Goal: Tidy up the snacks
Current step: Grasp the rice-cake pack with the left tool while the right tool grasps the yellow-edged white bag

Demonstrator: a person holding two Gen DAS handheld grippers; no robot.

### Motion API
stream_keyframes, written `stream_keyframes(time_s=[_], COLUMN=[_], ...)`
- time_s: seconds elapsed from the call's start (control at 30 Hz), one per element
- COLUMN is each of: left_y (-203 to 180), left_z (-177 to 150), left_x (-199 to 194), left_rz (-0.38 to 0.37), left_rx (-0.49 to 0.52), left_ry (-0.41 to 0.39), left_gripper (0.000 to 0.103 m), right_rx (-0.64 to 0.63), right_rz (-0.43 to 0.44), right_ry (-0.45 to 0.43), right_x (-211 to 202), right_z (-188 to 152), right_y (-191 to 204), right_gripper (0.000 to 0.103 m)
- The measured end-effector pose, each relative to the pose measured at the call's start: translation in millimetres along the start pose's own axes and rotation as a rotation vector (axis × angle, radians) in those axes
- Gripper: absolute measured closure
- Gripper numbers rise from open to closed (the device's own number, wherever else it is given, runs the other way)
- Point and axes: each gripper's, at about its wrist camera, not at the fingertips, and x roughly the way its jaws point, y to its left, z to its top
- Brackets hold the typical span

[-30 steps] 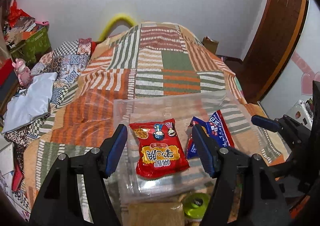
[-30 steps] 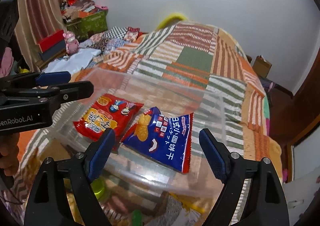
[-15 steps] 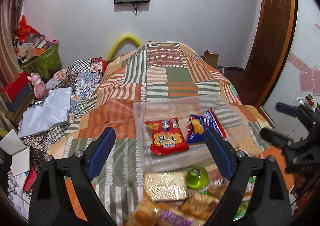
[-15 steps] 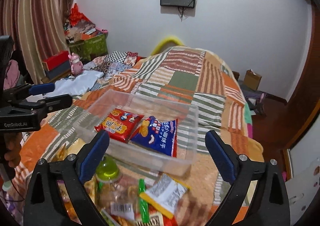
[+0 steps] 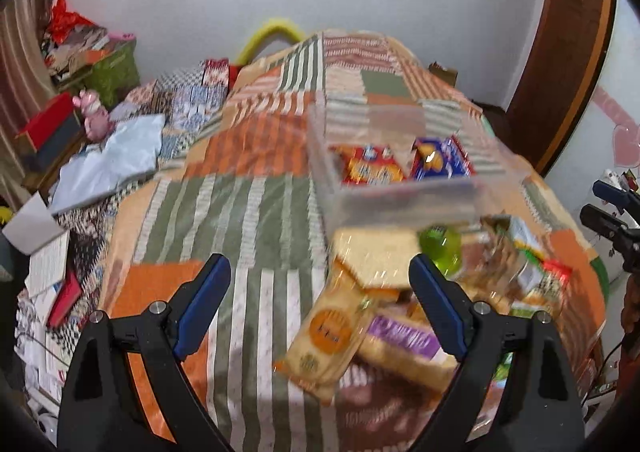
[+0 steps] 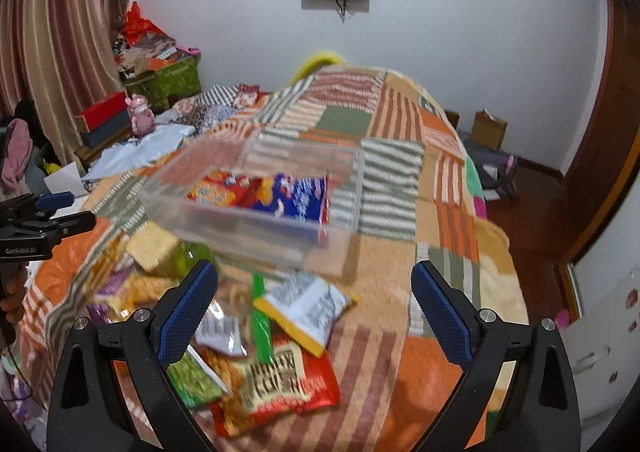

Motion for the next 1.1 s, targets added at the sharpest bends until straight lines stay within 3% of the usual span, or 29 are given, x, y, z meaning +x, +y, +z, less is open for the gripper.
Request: stream_keyframes(time_s=[0.33,0.5,0.7,0.93,1.1], left_y=[5.7,5.4,6.9,6.8,6.0], left_z=[-31.4,-36.4,-38.5,-38.2,-37.9], left_x=[24.7,38.1,46.5,53.8,55.3], left_rz=[-0.041,-0.04,-0.085,-0.138,-0.131], left_rx=[-0.011,0.002,-0.018,-0.026,-0.028], left_ry=[0.074,0.089,0.095,0.089,0.078], left_gripper=[0.012,0.013,0.027,0.05,0.054], right_rx=[0.048,0.093,0.17,0.171,0.252], right_rz=[0.008,0.053,0.098,0.068,0.095], right_ry=[0.13,0.167,0.157,0.211,0.237], right_x=[30.1,42.8,56.6,88.6,96.6], right_z=[-33.3,-36.2,-24.6,-20.3,-24.6], right_y=[-18.6,-23.5,-22.4,-13.4,-24.6], right_gripper=[0.006,0.006,0.006,0.008,0.014])
